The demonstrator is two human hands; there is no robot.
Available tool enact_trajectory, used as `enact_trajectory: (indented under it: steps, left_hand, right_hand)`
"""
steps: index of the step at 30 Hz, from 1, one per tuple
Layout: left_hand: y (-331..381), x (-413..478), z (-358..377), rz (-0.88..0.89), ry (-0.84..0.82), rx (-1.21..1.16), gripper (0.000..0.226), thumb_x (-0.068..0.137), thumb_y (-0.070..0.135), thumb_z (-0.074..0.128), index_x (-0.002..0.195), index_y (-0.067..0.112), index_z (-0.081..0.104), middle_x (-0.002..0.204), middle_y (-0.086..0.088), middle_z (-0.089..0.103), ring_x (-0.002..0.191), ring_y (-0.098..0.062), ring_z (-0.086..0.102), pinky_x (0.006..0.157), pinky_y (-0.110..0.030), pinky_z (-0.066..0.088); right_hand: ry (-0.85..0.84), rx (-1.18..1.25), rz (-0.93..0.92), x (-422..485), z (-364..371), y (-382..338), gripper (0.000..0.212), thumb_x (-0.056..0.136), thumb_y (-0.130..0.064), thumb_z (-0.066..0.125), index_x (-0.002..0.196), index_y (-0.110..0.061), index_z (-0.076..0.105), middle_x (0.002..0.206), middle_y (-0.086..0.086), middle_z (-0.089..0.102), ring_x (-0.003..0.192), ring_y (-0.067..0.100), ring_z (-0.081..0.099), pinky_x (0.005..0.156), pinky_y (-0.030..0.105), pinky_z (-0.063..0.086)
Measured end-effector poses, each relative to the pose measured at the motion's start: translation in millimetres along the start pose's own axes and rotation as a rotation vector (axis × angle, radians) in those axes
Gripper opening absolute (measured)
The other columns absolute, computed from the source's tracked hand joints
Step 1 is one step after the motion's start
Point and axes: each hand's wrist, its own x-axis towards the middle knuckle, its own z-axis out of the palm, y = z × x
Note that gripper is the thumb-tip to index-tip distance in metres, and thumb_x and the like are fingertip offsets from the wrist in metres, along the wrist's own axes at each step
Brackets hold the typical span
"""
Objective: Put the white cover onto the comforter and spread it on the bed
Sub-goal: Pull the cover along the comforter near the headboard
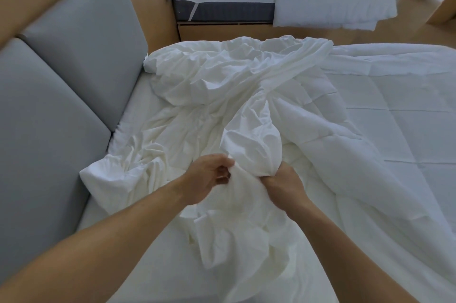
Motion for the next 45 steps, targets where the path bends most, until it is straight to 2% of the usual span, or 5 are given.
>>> enact_trajectory:
  steps: [12,20,28,36,45]
  left_hand:
    - [28,8,50,0.0,0.024,0.21,0.025,0.091,0.02,0.07,0.068,0.013,0.066,0.067,-0.002,0.059,0.06,-0.015,0.06,0.063,-0.029,0.054]
    - [45,18,75,0.121,0.045,0.509,0.022,0.087,0.015,0.074,0.069,0.005,0.068,0.062,-0.007,0.064,0.061,-0.018,0.061,0.065,-0.031,0.056]
    - [3,33,16,-0.049,0.217,0.505,0.025,0.089,0.03,0.065,0.107,0.014,0.065,0.106,-0.007,0.069,0.089,-0.02,0.065,0.081,-0.037,0.054]
    - [-19,16,-7,-0.296,-0.324,0.087,0.067,0.085,0.049,0.063,0.132,0.002,0.059,0.125,-0.021,0.062,0.112,-0.034,0.061,0.097,-0.042,0.05]
    - [-42,-30,-45,-0.499,-0.359,1.235,0.069,0.083,0.028,0.076,0.141,0.026,0.04,0.1,0.007,0.069,0.089,-0.009,0.064,0.077,-0.021,0.05]
  right_hand:
    - [-0.361,0.513,-0.086,-27,-19,-10,0.056,0.066,-0.017,0.055,0.122,-0.016,0.059,0.113,0.012,0.068,0.105,0.028,0.066,0.092,0.046,0.057]
    - [-0.129,0.509,0.012,-22,-6,4,0.022,0.083,-0.003,0.07,0.101,-0.016,0.071,0.094,0.01,0.075,0.088,0.029,0.072,0.081,0.047,0.06]
    - [-0.223,0.645,0.03,-5,-29,-7,0.024,0.073,0.006,0.063,0.092,-0.007,0.068,0.077,0.006,0.072,0.074,0.025,0.07,0.065,0.037,0.058]
    - [-0.344,0.781,0.033,-3,-20,-13,0.031,0.085,0.017,0.051,0.102,-0.002,0.068,0.094,0.014,0.074,0.088,0.03,0.072,0.078,0.043,0.059]
    - [-0.235,0.657,-0.018,5,-27,-33,0.032,0.082,0.016,0.057,0.107,-0.003,0.066,0.089,0.013,0.072,0.076,0.026,0.072,0.061,0.034,0.057]
